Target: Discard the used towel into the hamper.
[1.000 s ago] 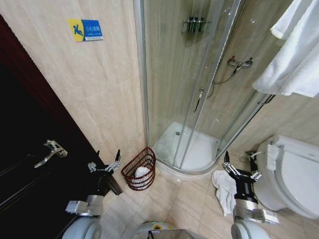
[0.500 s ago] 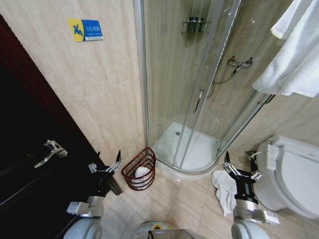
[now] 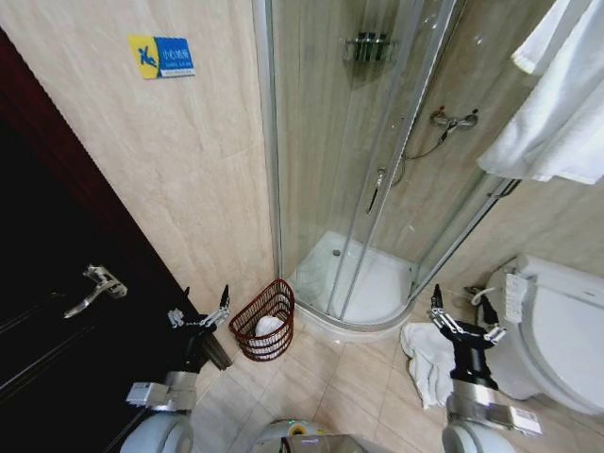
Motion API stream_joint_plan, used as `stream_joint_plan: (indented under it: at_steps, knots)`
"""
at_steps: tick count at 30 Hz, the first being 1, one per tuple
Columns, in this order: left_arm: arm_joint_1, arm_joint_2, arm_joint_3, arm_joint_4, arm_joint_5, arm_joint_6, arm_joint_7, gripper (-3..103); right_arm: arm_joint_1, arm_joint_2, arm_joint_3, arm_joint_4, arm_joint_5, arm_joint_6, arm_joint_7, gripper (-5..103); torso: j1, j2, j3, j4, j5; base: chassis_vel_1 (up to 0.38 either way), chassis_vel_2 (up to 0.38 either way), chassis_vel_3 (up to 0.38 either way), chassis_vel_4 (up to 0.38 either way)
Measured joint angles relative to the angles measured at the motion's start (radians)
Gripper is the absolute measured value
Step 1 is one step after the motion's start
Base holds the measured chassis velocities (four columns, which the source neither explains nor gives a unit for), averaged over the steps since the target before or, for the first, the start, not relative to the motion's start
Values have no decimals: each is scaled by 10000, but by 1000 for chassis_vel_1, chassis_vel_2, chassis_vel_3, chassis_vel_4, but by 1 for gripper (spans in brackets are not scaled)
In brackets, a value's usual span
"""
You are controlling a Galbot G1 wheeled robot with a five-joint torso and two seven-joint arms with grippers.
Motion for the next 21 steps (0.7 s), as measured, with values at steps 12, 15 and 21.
stream_joint_plan:
  at_steps: [12, 15, 21]
  knots:
    - [-1, 5, 2, 0, -5, 1, -7, 100, 24, 0, 18, -142, 43, 24, -21, 100, 1, 0, 1, 0, 2, -187, -179, 189, 176]
    - [-2, 5, 2, 1, -5, 2, -7, 100, 47, 0, 24, -190, 85, 22, -22, 100, 2, 0, 1, -1, 4, -270, -277, 247, 259]
    - [-2, 5, 2, 1, -6, 3, -8, 100, 63, 0, 42, -296, 120, 37, -25, 100, 0, 2, 0, 1, 3, -316, -323, 318, 307]
